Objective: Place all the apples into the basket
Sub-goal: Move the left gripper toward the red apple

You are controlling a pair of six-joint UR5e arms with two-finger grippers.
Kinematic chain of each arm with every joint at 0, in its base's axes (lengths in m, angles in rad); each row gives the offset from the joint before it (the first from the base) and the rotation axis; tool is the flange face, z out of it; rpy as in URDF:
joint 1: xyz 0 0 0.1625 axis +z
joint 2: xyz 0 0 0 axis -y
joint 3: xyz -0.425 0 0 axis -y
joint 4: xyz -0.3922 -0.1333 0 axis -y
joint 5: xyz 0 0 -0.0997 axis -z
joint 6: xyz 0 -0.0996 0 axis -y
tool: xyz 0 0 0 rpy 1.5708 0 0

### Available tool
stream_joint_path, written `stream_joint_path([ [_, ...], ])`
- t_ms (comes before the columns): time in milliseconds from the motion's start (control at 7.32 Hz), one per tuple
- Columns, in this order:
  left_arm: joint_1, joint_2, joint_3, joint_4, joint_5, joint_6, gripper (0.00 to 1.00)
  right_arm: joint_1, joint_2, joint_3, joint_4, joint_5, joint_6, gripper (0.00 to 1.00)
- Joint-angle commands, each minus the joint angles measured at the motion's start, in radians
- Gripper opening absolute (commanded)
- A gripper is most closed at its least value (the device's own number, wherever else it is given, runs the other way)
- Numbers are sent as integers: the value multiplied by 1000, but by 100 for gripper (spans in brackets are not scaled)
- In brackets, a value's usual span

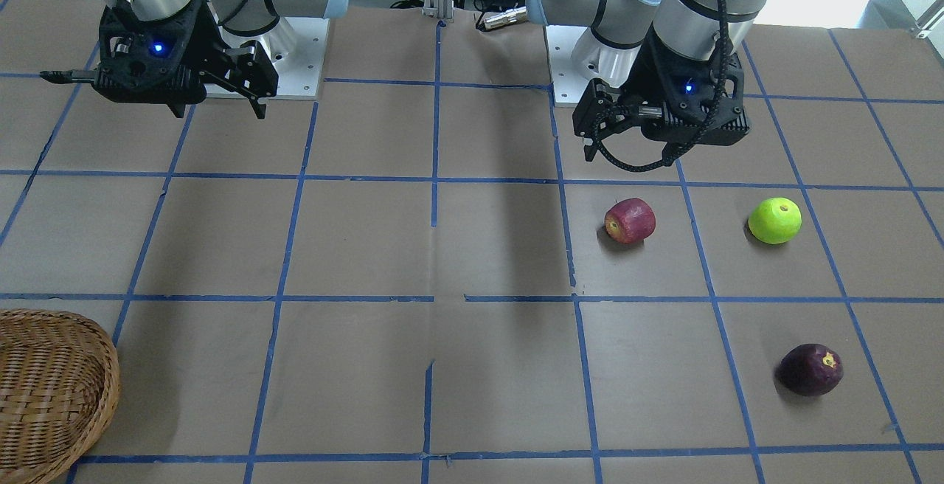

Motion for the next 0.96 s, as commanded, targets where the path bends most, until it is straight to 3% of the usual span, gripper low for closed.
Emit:
stream_joint_path([
  [0, 1, 4, -11, 2, -1, 3, 100, 0, 2, 1, 1, -5, 0, 100],
  [546, 18, 13, -37, -3, 5, 82, 100, 0, 2, 3, 1, -5, 0, 100],
  [820, 93, 48, -180, 19, 2, 179, 100, -2, 2, 1, 1, -5, 0, 100],
])
